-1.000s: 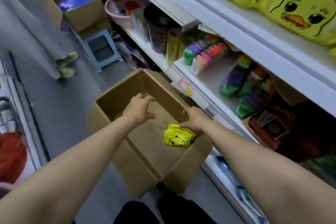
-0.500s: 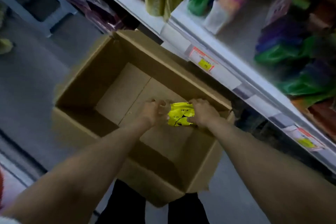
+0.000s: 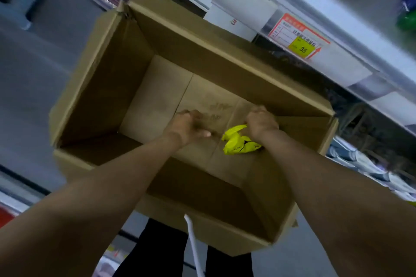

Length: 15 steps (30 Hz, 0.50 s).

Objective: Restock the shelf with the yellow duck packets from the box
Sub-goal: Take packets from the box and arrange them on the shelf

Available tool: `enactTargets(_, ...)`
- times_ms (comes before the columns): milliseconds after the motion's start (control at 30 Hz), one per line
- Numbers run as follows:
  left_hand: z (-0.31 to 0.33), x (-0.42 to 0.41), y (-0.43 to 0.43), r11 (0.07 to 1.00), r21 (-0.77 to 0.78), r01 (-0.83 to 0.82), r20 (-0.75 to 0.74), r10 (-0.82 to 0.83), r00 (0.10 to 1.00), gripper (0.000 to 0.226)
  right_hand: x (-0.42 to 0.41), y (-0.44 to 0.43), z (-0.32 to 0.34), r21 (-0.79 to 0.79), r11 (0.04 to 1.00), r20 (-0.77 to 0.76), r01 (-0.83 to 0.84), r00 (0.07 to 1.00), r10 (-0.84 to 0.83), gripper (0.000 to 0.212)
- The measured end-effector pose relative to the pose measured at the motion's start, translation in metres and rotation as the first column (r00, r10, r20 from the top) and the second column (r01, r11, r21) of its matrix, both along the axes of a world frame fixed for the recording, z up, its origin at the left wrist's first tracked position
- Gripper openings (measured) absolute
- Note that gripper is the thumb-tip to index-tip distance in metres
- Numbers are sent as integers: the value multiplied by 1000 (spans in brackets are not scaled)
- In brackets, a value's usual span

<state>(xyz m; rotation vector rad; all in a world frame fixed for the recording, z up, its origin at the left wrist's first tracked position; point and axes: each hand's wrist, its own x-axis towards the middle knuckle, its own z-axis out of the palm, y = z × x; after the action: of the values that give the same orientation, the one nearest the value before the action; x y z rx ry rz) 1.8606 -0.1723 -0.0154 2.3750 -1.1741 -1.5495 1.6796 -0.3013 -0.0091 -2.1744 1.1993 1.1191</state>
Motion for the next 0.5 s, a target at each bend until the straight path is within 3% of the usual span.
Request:
enactTargets(67,-3,4,4,1000,-7,1,-6,-1,1000,67,7,3,0,150,988,51,44,997,-53,42)
enactTargets(167,-3,5,5,999,-26,-35,-30,34,999,58,14,8,-2,281,955,129,97,982,-138,28)
enactTargets(233,-5,2,7,998,-36,-58,-56,56,997,50,15,7,-4,250,963,143,100,980,-139,29)
enactTargets(333,-11,-5,10,998,-12,-56,-68,55,996,62,11,-1,-9,187,975,114,118,983,-141,39)
enactTargets(500,-26,-21,15,997,26,-75,-72,77,994,65,0,-6,-21,122,971,38,207,976,-213,83)
